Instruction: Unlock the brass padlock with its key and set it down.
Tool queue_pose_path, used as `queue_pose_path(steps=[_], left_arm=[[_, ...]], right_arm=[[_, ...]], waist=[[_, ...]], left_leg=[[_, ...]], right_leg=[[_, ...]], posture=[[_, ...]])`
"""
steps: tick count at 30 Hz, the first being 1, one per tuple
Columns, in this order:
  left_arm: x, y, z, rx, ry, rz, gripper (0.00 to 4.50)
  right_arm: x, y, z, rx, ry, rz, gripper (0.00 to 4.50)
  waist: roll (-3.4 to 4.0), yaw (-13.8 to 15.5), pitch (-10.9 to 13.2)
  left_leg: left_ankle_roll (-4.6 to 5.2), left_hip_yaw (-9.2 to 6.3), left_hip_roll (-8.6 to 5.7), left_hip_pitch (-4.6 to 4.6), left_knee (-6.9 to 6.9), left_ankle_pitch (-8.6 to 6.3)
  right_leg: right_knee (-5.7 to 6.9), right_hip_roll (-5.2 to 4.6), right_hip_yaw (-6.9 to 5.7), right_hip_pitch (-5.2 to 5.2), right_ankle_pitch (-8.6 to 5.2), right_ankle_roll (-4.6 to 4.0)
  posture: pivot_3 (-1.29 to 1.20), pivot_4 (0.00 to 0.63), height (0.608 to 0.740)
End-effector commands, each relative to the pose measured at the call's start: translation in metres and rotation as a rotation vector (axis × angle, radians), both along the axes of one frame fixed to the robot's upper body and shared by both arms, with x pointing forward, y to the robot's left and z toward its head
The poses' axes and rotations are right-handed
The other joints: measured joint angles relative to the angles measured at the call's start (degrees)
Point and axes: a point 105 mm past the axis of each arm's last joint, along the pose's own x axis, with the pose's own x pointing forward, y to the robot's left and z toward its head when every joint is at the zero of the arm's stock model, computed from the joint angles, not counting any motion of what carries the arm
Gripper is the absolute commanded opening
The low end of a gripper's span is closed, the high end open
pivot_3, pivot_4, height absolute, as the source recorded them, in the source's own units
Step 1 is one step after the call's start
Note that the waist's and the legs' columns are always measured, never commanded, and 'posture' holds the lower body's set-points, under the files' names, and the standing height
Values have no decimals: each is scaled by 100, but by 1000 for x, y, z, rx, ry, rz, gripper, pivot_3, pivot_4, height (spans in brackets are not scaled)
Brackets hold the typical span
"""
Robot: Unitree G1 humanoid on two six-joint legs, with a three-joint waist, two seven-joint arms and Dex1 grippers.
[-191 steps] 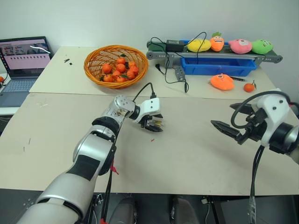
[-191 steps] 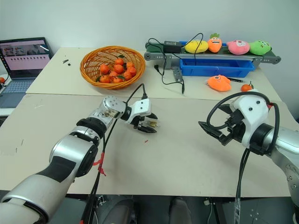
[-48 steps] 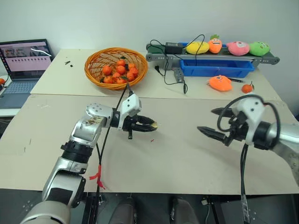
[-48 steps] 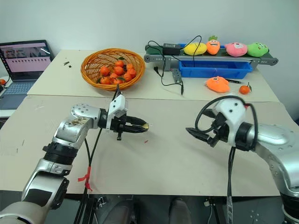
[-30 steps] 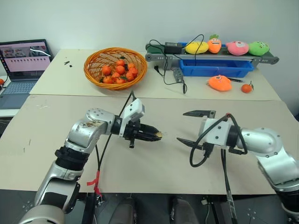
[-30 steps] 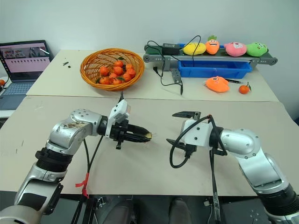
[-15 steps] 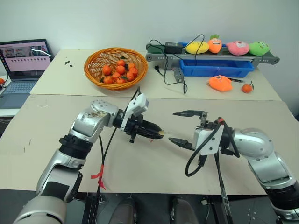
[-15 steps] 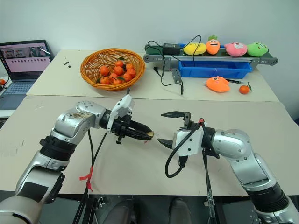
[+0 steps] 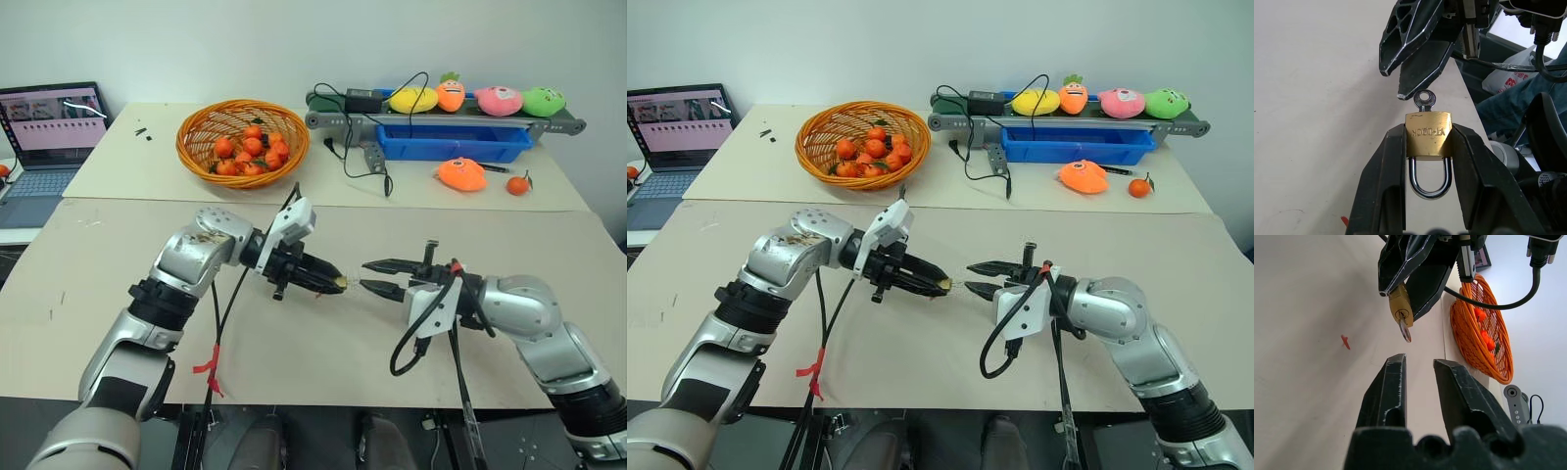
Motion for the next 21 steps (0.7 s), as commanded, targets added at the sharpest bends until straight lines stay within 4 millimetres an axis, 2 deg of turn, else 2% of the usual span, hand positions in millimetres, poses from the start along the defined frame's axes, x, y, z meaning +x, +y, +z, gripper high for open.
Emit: queue_pose_path(steps=[1,21], left_arm=[[-2,-4,11,-13,-54,-32,817],[1,-12,22,-37,-46,-47,817]], right_arm=[[-2,2,17,38,-68,16,1434],[-14,13,18,50,-71,52,1434]], waist=[[0,0,0],[0,1,0]], left_leg=[[0,0,0,0,0,0],[1,-2,0,-1,0,0]], right_leg=[[0,0,0,0,0,0],[0,0,0,0,0,0]], posture=[[0,150,740],[0,150,740]])
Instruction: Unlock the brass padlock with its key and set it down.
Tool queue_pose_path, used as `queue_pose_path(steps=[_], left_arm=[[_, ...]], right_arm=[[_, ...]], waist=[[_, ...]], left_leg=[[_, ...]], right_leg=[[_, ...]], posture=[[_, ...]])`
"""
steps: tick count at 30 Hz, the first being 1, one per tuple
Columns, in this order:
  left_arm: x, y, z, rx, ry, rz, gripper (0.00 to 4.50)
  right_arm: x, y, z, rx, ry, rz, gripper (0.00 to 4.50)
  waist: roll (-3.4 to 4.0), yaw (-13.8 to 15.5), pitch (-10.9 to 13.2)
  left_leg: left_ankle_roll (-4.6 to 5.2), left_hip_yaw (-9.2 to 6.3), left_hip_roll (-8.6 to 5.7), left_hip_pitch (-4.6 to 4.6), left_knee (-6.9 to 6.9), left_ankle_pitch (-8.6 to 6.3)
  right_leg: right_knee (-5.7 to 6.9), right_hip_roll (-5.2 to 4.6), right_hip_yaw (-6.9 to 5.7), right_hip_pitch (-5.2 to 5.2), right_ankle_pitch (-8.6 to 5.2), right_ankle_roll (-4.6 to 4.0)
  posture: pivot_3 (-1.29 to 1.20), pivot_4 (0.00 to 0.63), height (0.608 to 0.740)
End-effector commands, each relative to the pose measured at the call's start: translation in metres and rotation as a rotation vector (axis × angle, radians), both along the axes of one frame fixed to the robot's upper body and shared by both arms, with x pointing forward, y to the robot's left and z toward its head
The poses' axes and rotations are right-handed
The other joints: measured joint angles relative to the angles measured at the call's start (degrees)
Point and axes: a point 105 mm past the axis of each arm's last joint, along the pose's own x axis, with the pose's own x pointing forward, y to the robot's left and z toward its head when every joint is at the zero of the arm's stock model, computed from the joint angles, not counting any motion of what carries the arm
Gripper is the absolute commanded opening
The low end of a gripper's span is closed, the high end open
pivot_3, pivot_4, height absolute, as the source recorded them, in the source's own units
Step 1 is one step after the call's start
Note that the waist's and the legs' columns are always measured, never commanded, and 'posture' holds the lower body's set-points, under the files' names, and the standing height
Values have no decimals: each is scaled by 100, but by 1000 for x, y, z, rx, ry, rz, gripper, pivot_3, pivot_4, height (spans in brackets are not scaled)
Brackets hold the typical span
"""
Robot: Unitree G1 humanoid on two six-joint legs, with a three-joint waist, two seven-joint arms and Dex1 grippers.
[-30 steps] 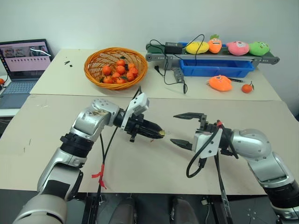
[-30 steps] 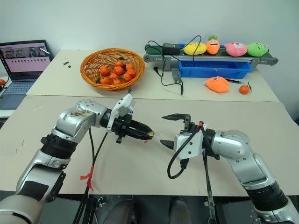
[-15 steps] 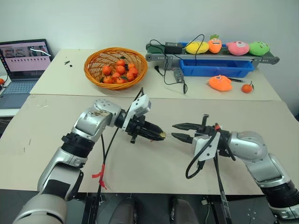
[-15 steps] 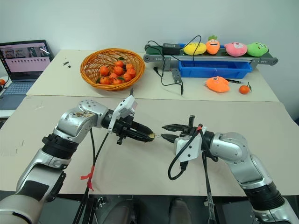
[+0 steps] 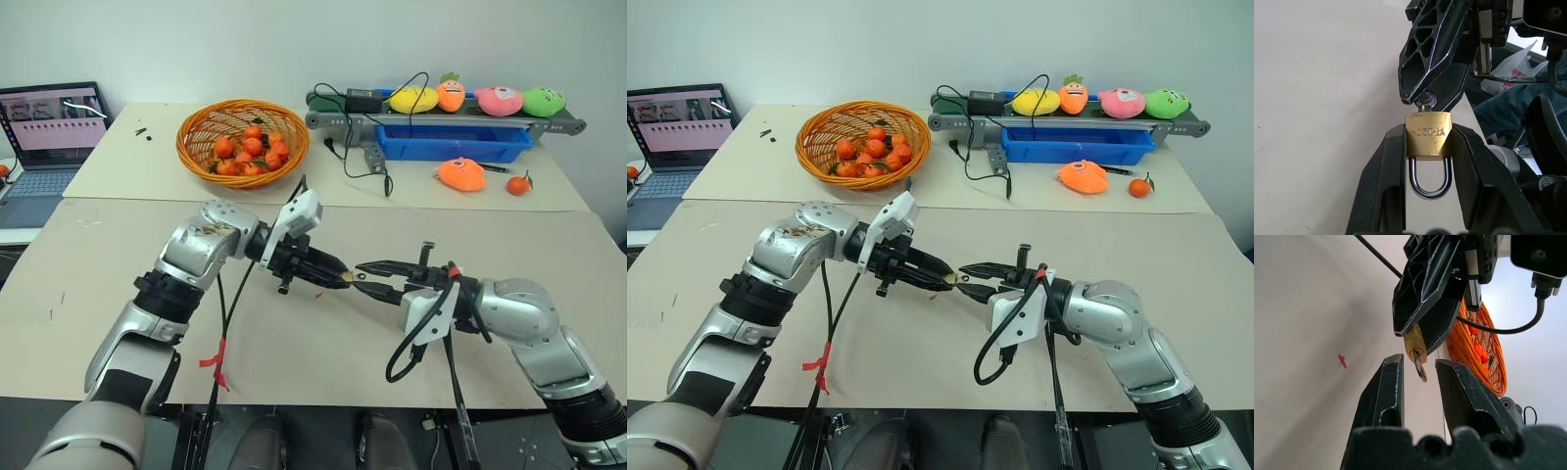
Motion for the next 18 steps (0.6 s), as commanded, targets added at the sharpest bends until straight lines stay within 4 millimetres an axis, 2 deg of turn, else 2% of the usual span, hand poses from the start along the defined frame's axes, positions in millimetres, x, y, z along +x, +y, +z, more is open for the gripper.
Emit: queue_pose_path(steps=[1,9,18], left_arm=[[-1,-2,11,-19,-32,-18,817],[-3,2,8,-11,-29,-12,817],[-3,2,7,-5,-41,-13,817]], right_arm=[[-4,1,13,24,-52,7,1434],[-4,-7,13,5,-62,-8,1434],[-3,-6,15,1,-72,-2,1434]], waist=[[0,-2,0],[0,-1,0],[0,-1,0]], left_leg=[[0,0,0,0,0,0],[0,-1,0,0,0,0],[1,-1,0,0,0,-1]], right_leg=[[0,0,0,0,0,0],[0,0,0,0,0,0],[1,0,0,0,0,0]], posture=[[0,150,740],[0,150,740],[0,150,740]])
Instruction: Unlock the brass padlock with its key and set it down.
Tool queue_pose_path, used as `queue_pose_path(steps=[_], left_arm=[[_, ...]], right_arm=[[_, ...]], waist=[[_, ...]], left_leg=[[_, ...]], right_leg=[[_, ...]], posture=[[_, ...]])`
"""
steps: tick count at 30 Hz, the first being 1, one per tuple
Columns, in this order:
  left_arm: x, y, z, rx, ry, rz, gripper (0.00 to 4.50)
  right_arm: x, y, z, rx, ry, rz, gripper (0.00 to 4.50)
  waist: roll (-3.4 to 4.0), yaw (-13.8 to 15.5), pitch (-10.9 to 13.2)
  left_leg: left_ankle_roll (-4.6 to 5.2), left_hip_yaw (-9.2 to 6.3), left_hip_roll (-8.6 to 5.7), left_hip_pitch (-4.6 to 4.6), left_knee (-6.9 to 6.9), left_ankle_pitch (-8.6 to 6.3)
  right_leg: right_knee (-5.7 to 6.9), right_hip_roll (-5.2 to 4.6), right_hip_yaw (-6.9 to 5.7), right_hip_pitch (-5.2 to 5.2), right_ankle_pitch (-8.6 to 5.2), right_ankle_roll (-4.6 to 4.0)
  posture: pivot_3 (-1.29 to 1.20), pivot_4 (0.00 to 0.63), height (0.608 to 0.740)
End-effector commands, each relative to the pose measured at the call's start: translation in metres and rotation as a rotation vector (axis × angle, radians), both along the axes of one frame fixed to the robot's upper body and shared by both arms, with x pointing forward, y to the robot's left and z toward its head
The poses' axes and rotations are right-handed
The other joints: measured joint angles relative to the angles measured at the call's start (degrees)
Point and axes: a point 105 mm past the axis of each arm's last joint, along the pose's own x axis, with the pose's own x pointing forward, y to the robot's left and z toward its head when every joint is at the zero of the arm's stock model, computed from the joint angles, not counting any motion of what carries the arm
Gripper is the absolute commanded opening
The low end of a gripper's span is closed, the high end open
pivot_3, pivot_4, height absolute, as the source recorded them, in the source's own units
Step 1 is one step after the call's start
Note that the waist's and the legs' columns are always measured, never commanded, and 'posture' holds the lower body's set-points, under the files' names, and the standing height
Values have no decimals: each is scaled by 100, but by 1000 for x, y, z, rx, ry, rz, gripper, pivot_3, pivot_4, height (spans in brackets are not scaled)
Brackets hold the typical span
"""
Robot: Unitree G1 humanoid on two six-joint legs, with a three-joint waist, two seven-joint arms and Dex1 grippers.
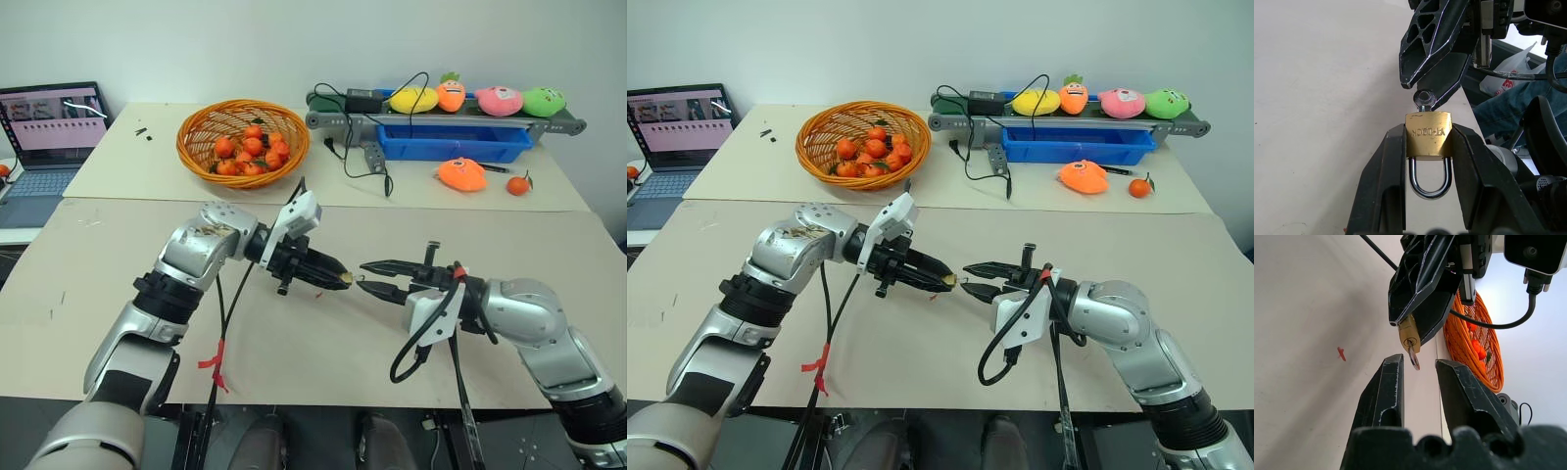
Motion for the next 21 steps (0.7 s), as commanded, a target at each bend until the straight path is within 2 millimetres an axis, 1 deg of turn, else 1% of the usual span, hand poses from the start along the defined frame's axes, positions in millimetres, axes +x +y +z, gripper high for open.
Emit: queue_pose_path(steps=[1,5,6,8,9,10,11,21], left_arm=[[-4,-1,9,-14,-54,-26,817],[-5,-2,9,-13,-63,-30,817],[-5,-2,9,-13,-65,-31,817],[-5,-2,9,-15,-66,-31,817],[-5,-2,9,-16,-66,-31,817],[-5,-2,9,-16,-66,-31,817],[-5,-2,9,-16,-67,-32,817],[-6,-6,9,-20,-72,-47,817]], right_arm=[[-3,1,14,17,-65,17,1434],[-4,1,16,24,-65,20,1434],[-4,2,16,26,-64,20,1156],[-5,2,17,29,-63,22,761],[-5,2,17,30,-62,22,334],[-5,2,17,31,-62,23,118],[-6,2,17,31,-62,23,51],[-7,2,19,38,-42,18,51]], waist=[[0,-1,0],[0,0,0],[0,1,0],[0,1,0],[0,0,0],[0,0,0],[0,-1,0],[0,0,0]], left_leg=[[-1,0,0,0,0,0],[-1,0,0,0,0,1],[-1,0,0,0,0,1],[-1,0,0,0,0,1],[-1,1,0,0,0,0],[-1,0,0,0,0,0],[0,0,0,0,0,0],[-1,0,0,0,0,1]], right_leg=[[0,0,0,0,0,0],[0,0,0,0,0,0],[0,0,0,0,0,0],[0,0,0,0,0,0],[0,0,0,0,0,0],[0,0,0,0,0,0],[0,0,0,0,0,0],[0,0,0,0,0,0]], posture=[[0,150,740],[0,150,740],[0,150,740],[0,150,740],[0,150,740],[0,150,740],[0,150,740],[0,150,740]])
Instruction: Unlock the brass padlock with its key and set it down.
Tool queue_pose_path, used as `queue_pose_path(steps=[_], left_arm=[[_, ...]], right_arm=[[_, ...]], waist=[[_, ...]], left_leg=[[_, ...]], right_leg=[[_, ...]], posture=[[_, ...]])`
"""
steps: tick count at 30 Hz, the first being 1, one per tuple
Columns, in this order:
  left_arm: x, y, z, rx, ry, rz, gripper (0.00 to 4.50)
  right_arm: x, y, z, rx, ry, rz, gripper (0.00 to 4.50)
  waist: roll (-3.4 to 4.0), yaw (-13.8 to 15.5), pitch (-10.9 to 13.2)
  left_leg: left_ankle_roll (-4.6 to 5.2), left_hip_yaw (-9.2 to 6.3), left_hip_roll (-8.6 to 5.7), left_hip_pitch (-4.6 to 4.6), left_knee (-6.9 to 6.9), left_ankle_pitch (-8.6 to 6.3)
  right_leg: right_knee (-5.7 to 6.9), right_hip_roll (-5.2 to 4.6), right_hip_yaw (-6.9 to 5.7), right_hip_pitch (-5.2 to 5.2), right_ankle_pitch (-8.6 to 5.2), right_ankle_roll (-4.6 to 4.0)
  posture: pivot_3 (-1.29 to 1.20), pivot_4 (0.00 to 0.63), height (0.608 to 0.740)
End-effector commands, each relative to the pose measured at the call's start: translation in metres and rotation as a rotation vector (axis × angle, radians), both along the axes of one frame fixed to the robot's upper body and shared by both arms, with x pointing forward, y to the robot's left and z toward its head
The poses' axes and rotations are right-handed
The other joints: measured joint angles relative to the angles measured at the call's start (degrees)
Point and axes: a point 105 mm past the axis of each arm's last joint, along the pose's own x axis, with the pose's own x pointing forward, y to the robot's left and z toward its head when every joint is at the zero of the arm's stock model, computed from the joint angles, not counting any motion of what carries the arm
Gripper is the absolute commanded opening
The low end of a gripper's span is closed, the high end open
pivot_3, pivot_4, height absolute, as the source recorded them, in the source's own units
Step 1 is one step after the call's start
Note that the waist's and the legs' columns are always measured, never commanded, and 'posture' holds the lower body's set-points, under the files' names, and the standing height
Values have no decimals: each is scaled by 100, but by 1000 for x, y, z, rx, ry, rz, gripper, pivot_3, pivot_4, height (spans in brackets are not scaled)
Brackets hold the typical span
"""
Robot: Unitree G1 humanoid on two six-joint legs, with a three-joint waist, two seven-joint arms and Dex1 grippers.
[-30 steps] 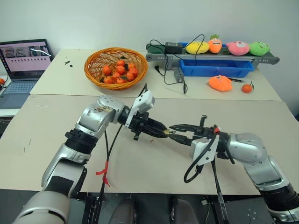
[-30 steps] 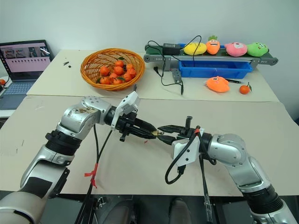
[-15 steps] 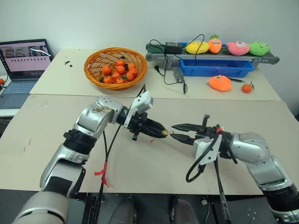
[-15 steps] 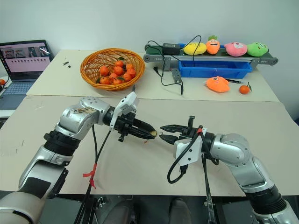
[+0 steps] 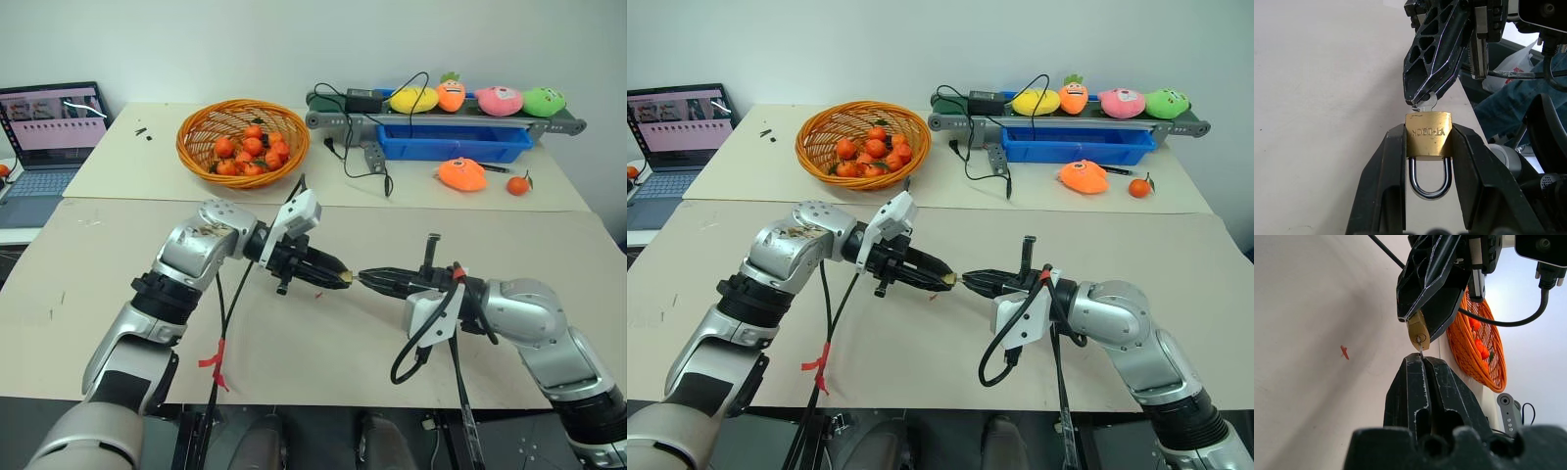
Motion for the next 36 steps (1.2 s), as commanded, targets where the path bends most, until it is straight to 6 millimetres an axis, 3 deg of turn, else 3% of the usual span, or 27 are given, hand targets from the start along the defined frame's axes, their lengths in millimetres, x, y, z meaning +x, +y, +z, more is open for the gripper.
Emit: queue_pose_path(steps=[1,5,12,21,24,31,36], left_arm=[[-5,-6,6,-14,-43,-37,817],[-5,-7,6,-10,-56,-45,817],[-9,-7,4,6,-99,-69,817],[-9,-6,2,9,-110,-65,817],[-9,-6,2,7,-109,-62,817],[-8,-7,2,4,-106,-56,817],[-7,-7,3,-2,-101,-51,817]], right_arm=[[-7,2,20,51,-36,16,51],[-1,3,23,137,102,-26,51],[10,-1,21,325,531,-151,51],[6,2,25,411,751,-159,51],[7,-1,25,348,658,-174,51],[2,2,27,50,211,-52,51],[1,5,28,10,153,-2,51]], waist=[[0,0,0],[0,1,0],[0,10,0],[0,17,0],[0,16,0],[0,0,0],[0,1,0]], left_leg=[[0,0,0,0,0,0],[0,-3,0,0,0,0],[10,-23,1,0,0,-5],[33,-30,0,-1,0,-19],[33,-29,-1,-1,0,-19],[2,-6,-3,-1,0,-1],[0,3,-2,-1,0,0]], right_leg=[[0,0,0,0,0,0],[0,0,0,0,0,0],[1,0,0,1,1,-2],[0,0,0,0,1,-2],[1,0,0,0,1,-2],[0,0,0,-1,-2,4],[1,0,0,-1,-2,4]], posture=[[0,150,740],[0,150,740],[0,150,740],[0,150,740],[0,150,740],[0,150,740],[0,150,740]])
